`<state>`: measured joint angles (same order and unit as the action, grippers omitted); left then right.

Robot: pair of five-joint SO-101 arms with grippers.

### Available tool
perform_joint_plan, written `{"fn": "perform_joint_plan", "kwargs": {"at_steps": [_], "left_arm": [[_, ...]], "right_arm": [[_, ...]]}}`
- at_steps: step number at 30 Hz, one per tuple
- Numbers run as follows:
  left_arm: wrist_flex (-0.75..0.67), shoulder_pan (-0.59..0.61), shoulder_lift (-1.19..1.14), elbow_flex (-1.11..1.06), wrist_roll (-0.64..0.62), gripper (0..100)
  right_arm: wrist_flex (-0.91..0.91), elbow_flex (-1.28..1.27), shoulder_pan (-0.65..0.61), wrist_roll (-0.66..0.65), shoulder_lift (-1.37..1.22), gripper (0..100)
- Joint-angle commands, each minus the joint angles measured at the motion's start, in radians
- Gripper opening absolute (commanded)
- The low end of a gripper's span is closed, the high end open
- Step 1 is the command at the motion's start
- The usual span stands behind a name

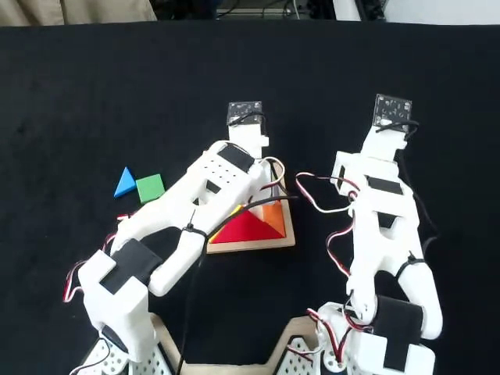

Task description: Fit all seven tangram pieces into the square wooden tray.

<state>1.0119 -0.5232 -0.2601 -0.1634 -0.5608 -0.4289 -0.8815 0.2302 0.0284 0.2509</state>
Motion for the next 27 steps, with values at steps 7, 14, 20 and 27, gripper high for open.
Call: {"fn": "perform_joint_plan", "kwargs": {"at_steps": [7, 14, 20, 27], "left_arm": [[0.112, 0.111, 0.121, 0.120, 0.192, 18], [-0.012, 0.166, -0.005, 0.085, 0.195, 18], [-0.015, 0.174, -0.043, 0.085, 0.209, 18], [-0.075, 0.101, -0.055, 0.077, 0.206, 18]], "right_arm": [[0.018, 0.053, -0.017, 0.000, 0.004, 1.1], [0.018, 0.050, -0.020, 0.000, 0.004, 1.1], [0.018, 0.048, -0.040, -0.032, 0.004, 1.1], [0.018, 0.048, -0.049, -0.040, 0.004, 1.1]]}}
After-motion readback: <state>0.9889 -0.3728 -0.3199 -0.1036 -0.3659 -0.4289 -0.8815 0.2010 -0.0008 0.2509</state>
